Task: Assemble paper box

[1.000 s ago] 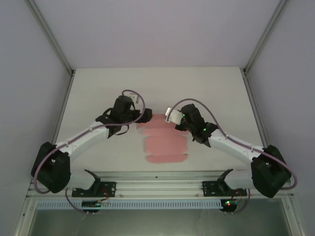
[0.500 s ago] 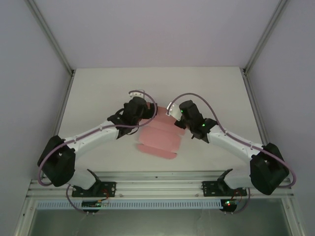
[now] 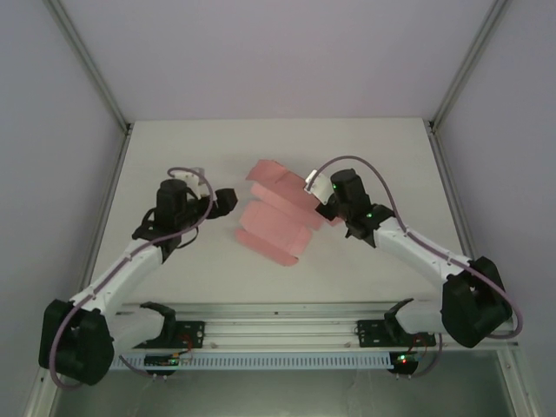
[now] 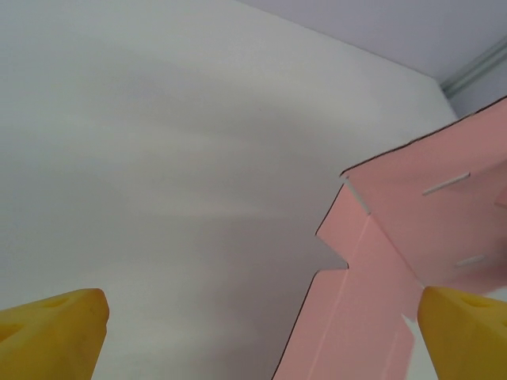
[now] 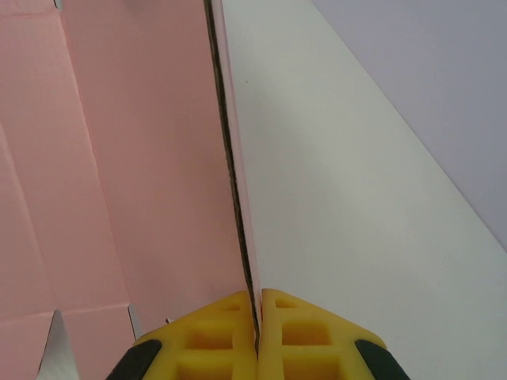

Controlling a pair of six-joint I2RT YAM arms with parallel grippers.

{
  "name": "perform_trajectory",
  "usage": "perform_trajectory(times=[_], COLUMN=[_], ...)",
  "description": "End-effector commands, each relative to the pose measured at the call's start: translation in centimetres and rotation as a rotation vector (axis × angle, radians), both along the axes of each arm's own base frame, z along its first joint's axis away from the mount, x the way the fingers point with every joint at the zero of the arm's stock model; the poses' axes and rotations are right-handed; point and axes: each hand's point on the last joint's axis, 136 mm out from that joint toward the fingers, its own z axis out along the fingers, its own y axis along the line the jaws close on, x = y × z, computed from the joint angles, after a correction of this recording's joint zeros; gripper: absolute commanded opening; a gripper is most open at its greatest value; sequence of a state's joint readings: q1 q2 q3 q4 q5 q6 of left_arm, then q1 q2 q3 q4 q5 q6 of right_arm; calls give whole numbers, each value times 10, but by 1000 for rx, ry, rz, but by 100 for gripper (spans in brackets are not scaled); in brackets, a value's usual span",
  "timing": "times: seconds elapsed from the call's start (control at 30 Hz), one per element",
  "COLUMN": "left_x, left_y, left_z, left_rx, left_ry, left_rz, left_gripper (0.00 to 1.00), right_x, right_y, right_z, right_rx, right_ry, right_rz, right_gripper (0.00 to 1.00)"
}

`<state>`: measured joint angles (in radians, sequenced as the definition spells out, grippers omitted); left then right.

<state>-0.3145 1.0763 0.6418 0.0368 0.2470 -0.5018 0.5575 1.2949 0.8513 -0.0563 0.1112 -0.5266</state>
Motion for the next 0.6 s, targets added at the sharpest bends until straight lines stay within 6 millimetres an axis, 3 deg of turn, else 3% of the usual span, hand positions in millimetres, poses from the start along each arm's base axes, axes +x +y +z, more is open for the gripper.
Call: perform_trajectory(times=[0.0, 0.27, 0.57], left_x=[-8, 27, 40], left_y=[-24, -53, -76], left_z=[13, 12, 12], left_rx=[-150, -215, -269], left_ry=[-26, -107, -134], left_rz=[-188, -324, -417], left_gripper=[95, 62, 33], right_x=[-7, -11, -12], right_y=[10, 14, 12], right_z=[11, 15, 12], right_rx=[98, 175, 181], right_ry=[14, 69, 94], right_rz=[51, 74, 68], right_gripper=[0, 0, 0])
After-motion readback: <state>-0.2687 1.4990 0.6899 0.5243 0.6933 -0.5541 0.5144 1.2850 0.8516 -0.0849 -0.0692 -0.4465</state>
